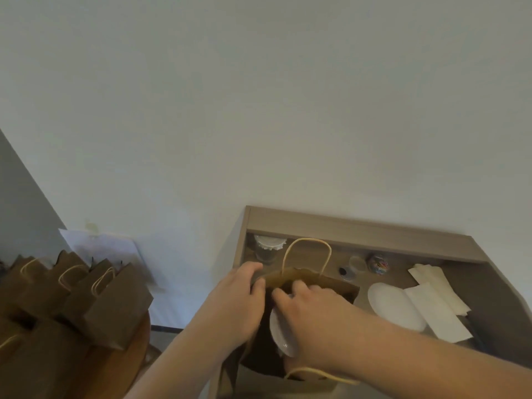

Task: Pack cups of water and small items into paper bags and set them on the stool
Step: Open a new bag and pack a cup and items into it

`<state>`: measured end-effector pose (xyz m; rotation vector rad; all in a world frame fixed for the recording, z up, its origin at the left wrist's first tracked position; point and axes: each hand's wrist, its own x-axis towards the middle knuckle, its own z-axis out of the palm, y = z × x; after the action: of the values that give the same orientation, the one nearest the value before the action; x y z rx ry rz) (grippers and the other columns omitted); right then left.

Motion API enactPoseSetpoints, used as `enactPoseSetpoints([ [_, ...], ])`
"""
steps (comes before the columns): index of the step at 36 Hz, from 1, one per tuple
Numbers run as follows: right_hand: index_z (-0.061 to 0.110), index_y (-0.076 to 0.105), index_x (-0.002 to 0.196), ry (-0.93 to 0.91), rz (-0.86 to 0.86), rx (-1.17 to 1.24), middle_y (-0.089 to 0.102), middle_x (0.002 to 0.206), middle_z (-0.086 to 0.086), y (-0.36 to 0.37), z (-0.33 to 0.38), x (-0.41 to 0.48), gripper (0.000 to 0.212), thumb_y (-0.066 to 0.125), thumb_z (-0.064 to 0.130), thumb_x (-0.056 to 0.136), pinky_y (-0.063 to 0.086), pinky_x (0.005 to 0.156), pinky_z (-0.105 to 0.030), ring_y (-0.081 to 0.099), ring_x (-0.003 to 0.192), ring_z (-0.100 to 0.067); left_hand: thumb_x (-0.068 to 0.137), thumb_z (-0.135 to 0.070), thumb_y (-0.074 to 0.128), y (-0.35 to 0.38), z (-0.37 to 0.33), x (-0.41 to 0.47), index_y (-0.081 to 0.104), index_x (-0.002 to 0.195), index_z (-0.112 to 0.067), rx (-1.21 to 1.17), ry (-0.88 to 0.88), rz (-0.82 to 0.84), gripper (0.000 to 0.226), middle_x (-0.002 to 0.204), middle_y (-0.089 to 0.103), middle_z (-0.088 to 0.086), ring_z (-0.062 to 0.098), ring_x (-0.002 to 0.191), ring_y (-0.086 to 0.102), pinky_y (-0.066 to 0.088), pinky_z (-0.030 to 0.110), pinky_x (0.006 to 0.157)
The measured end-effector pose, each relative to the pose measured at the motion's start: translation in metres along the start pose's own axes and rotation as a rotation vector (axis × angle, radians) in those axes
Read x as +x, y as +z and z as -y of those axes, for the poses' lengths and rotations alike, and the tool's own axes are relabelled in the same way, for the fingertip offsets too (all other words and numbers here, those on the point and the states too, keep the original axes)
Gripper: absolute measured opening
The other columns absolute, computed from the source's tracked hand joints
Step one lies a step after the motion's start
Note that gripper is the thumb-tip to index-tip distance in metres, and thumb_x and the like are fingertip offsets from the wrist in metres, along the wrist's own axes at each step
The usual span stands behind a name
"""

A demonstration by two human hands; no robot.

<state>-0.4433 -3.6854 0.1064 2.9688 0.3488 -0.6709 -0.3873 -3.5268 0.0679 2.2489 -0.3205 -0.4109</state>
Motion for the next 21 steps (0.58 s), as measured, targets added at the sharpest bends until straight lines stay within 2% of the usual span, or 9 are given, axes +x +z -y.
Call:
enactPoseSetpoints([
  [2, 0.022, 0.031, 0.152, 0.016, 0.088, -0.062, 0.051, 0.134, -0.016, 0.011, 0.004, 0.018, 0.079, 0.072, 0.052, 0.091, 0.053, 0.1, -0.051, 0.058, 0.116, -0.038, 0.11, -0.038, 0.044, 0.003, 0.0, 0.002, 0.043, 0.151, -0.037, 0.01, 0.026, 0.004, 0.041, 0.146, 0.052, -0.013, 0.006, 0.131, 0.05, 0.038, 0.026, 0.112],
  [4, 0.019, 0.028, 0.157, 0.062, 0.187, -0.132, 0.05, 0.139, -0.021, 0.02, 0.011, 0.036, 0.074, 0.065, 0.047, 0.098, 0.051, 0.102, -0.054, 0.056, 0.121, -0.042, 0.11, -0.037, 0.042, 0.007, 0.0, 0.004, 0.048, 0.148, -0.035, 0.023, 0.045, 0.001, 0.038, 0.14, 0.055, -0.013, 0.0, 0.121, 0.05, 0.037, 0.02, 0.105],
  [6, 0.015, 0.03, 0.158, 0.095, 0.302, -0.165, 0.047, 0.145, -0.022, 0.026, 0.022, 0.048, 0.067, 0.059, 0.041, 0.103, 0.047, 0.106, -0.057, 0.053, 0.128, -0.043, 0.11, -0.039, 0.041, 0.011, 0.002, 0.007, 0.057, 0.134, -0.035, 0.041, 0.048, -0.012, 0.03, 0.123, 0.061, -0.016, -0.002, 0.107, 0.054, 0.041, 0.018, 0.096],
  [8, 0.011, 0.032, 0.157, 0.078, 0.382, -0.19, 0.045, 0.146, -0.022, 0.033, 0.028, 0.059, 0.07, 0.062, 0.041, 0.101, 0.048, 0.104, -0.058, 0.051, 0.128, -0.043, 0.11, -0.04, 0.038, 0.016, 0.005, 0.009, 0.061, 0.117, -0.033, 0.053, 0.054, -0.01, 0.025, 0.106, 0.064, -0.014, 0.002, 0.095, 0.061, 0.045, 0.019, 0.086],
  [10, 0.009, 0.034, 0.157, 0.091, 0.382, -0.206, 0.043, 0.148, -0.024, 0.04, 0.025, 0.072, 0.07, 0.063, 0.039, 0.101, 0.048, 0.105, -0.059, 0.049, 0.131, -0.044, 0.11, -0.041, 0.037, 0.018, 0.006, 0.009, 0.06, 0.114, -0.031, 0.062, 0.067, 0.007, 0.025, 0.102, 0.064, -0.013, 0.004, 0.094, 0.062, 0.047, 0.021, 0.084],
  [13, 0.005, 0.03, 0.159, 0.231, 0.329, -0.093, 0.038, 0.155, -0.025, 0.045, 0.017, 0.09, 0.063, 0.056, 0.027, 0.106, 0.044, 0.112, -0.056, 0.046, 0.14, -0.043, 0.111, -0.041, 0.036, 0.02, 0.006, 0.008, 0.061, 0.116, -0.03, 0.084, 0.104, 0.011, 0.028, 0.101, 0.063, -0.013, 0.005, 0.094, 0.063, 0.052, 0.024, 0.089],
  [17, 0.006, 0.018, 0.162, 0.279, 0.251, -0.191, 0.034, 0.148, -0.028, 0.047, 0.021, 0.082, 0.076, 0.06, 0.03, 0.103, 0.052, 0.101, -0.054, 0.049, 0.129, -0.046, 0.11, -0.041, 0.038, 0.016, 0.008, 0.008, 0.058, 0.092, -0.032, 0.074, 0.114, 0.031, 0.029, 0.082, 0.063, -0.008, 0.007, 0.073, 0.064, 0.049, 0.022, 0.068],
  [21, 0.009, 0.017, 0.162, 0.247, 0.224, -0.282, 0.033, 0.149, -0.027, 0.059, 0.012, 0.08, 0.088, 0.069, 0.034, 0.096, 0.053, 0.095, -0.056, 0.049, 0.127, -0.046, 0.111, -0.039, 0.037, 0.011, 0.011, 0.014, 0.055, 0.085, -0.03, 0.118, 0.139, 0.049, 0.032, 0.078, 0.062, -0.006, 0.006, 0.068, 0.059, 0.039, 0.02, 0.062],
])
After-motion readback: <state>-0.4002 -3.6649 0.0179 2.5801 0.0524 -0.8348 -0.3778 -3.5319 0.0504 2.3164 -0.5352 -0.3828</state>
